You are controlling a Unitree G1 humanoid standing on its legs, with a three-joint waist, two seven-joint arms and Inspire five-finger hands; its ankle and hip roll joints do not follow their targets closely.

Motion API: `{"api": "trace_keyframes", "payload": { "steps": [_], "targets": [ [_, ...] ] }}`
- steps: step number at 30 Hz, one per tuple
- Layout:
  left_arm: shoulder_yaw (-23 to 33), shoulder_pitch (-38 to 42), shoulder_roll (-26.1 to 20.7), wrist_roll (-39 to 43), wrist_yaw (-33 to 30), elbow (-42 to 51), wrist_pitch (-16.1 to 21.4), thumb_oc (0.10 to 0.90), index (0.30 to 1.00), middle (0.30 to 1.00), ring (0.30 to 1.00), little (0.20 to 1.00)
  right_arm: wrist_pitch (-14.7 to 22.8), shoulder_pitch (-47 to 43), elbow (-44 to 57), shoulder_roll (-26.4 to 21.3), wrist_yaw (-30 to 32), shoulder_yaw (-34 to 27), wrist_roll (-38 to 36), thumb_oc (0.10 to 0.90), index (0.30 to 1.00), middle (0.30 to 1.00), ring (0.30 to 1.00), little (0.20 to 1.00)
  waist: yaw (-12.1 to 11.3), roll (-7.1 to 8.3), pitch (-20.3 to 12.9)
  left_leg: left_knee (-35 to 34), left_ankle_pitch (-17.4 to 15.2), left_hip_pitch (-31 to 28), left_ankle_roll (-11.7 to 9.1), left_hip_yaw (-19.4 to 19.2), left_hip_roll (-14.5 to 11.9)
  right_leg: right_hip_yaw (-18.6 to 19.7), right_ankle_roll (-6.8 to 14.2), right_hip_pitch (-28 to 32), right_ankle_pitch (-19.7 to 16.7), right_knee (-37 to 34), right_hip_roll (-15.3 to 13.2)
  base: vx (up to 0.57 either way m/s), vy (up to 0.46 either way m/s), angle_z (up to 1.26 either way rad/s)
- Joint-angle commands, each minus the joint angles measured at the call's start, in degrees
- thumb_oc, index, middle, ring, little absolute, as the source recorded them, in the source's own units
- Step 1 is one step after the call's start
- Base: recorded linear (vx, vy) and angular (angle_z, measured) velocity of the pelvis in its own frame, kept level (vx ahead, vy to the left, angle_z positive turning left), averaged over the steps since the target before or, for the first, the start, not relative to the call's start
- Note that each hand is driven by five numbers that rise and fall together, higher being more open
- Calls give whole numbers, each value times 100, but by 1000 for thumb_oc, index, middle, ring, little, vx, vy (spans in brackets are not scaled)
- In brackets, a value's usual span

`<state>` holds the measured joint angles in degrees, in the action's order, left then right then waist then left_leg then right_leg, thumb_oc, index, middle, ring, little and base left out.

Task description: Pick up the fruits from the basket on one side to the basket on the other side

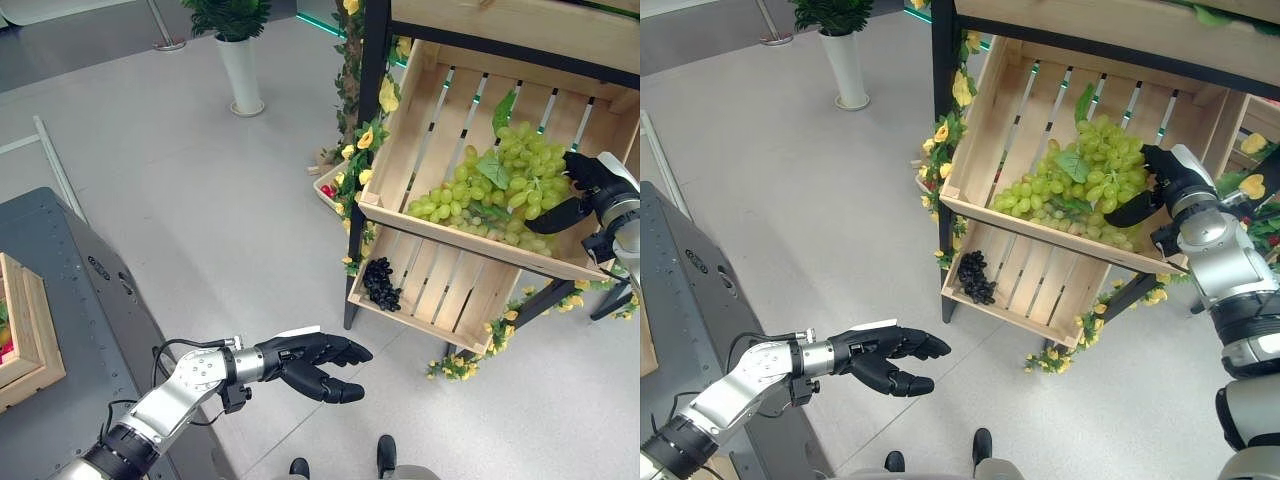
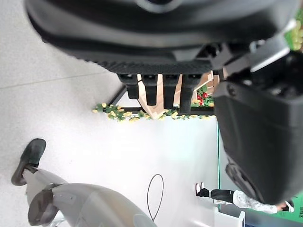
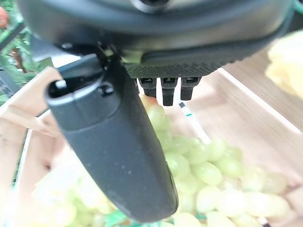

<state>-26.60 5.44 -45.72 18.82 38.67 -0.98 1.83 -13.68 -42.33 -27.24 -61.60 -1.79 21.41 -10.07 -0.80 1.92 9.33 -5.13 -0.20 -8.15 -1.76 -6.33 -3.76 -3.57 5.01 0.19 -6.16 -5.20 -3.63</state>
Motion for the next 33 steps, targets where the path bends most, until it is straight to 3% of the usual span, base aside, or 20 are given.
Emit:
{"api": "trace_keyframes", "payload": {
  "steps": [1, 8, 12, 15, 18, 19, 27, 29, 33],
  "targets": [
    [-45, 574, -233, 360, 18, 474, 585, 800, 900, 900, 900, 900, 9, -1225, 370, -678, 301, 286, 261, 800, 900, 900, 900, 900, -19, 237, -566, 13, -158, 184, -142, 260, -107, -109, 365, 460, 370, 20, -298, -14, 6, -5],
    [230, 426, -161, 419, -136, 636, 476, 800, 900, 900, 900, 900, -768, -852, 1425, -683, 290, -225, 900, 800, 900, 900, 900, 900, 69, 203, -563, 13, -157, 182, -131, 217, -121, -42, 354, 455, 382, 20, -279, 0, 0, 0],
    [337, 366, -98, 400, -202, 747, 438, 800, 900, 900, 900, 900, -891, -484, 2166, -607, 571, -695, 1451, 800, 900, 900, 900, 900, 112, 181, -547, 13, -153, 178, -125, 204, -139, -14, 346, 463, 386, 20, -268, 0, 0, 0],
    [372, 353, -48, 398, -293, 799, 390, 800, 900, 900, 900, 900, -895, -407, 2614, -622, 666, -931, 1467, 800, 900, 900, 900, 900, 136, 162, -555, 13, -164, 182, -130, 207, -136, -1, 351, 460, 398, 20, -258, 0, 0, 0],
    [389, 371, 19, 412, -351, 803, 343, 800, 900, 900, 900, 900, -887, -159, 3288, -543, 557, -1207, 493, 800, 900, 900, 900, 900, 171, 141, -566, 13, -173, 206, -137, 203, -136, 8, 350, 438, 409, 20, -257, 0, 0, 0],
    [415, 368, 67, 432, -382, 800, 340, 800, 900, 900, 900, 900, -766, 128, 3609, -405, 546, -1339, 29, 800, 900, 900, 900, 900, 189, 125, -552, 13, -181, 196, -130, 203, -135, 26, 337, 447, 421, 20, -256, 0, 0, 0],
    [410, 338, 218, 404, -455, 632, 495, 800, 900, 900, 900, 900, 241, 1239, 4129, 365, 380, -1780, -1081, 800, 900, 900, 900, 900, 214, 99, -529, 13, -216, 160, -123, 147, -156, -17, 318, 480, 445, 20, -273, 0, 0, 0],
    [395, 327, 269, 370, -457, 532, 595, 800, 900, 900, 900, 900, 436, 1353, 4268, 586, 240, -1835, -1698, 800, 900, 900, 900, 900, 224, 92, -531, 13, -229, 156, -125, 128, -158, -34, 318, 480, 452, 20, -276, 0, 0, 0],
    [422, 279, 399, 380, -498, 446, 694, 800, 900, 900, 900, 900, 460, 1637, 4617, 1014, -224, -1857, -2697, 800, 900, 900, 900, 900, 229, 70, -546, 13, -235, 153, -127, 120, -158, -48, 314, 481, 463, 20, -282, 0, 0, 0]
  ]
}}
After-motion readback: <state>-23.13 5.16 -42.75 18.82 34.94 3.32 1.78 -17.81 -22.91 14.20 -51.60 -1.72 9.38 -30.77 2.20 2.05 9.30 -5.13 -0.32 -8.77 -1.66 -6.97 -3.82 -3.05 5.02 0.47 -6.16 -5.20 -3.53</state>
